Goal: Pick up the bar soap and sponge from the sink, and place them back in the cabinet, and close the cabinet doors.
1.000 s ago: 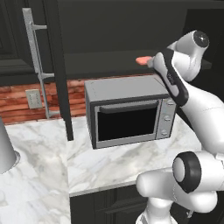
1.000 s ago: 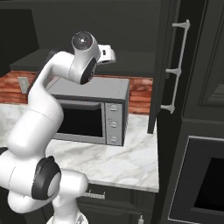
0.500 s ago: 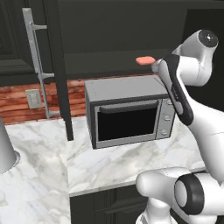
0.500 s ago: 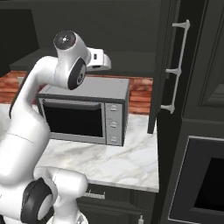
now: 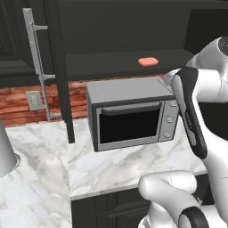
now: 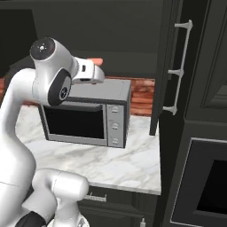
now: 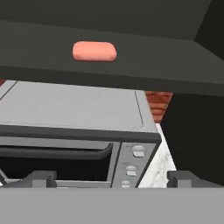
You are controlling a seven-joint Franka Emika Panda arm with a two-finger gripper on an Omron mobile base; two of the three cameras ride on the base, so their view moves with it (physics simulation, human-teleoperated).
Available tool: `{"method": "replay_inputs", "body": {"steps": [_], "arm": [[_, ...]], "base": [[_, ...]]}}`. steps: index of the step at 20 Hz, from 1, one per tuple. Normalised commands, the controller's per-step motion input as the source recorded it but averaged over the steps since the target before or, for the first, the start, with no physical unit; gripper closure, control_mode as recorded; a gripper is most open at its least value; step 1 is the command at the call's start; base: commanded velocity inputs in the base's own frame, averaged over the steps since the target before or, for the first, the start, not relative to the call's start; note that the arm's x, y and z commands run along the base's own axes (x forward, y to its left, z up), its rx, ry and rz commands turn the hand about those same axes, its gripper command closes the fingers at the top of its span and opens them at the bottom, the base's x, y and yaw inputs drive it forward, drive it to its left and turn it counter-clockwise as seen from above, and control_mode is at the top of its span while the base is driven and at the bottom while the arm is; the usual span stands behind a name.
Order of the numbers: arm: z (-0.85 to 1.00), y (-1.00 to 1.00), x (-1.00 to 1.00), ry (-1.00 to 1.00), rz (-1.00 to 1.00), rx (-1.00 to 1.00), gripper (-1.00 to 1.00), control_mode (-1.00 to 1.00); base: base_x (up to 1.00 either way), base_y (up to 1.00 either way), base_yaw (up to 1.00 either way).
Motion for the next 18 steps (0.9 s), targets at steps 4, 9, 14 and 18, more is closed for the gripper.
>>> {"method": "replay_inputs", "body": {"steps": [4, 9, 14, 18], "arm": [[-0.01, 0.03, -0.72, 0.07, -0.02, 0.01, -1.0, -1.0], [-0.01, 0.05, -0.76, 0.1, -0.04, 0.03, -1.0, -1.0], [-0.12, 0.02, -0.72, 0.06, -0.01, 0.05, -1.0, -1.0], [-0.23, 0.07, -0.64, 0.02, 0.0, 0.02, -1.0, -1.0]], "base": [[0.0, 0.0, 0.0], [0.0, 0.0, 0.0], [0.0, 0.0, 0.0], [0.0, 0.0, 0.0]]}}
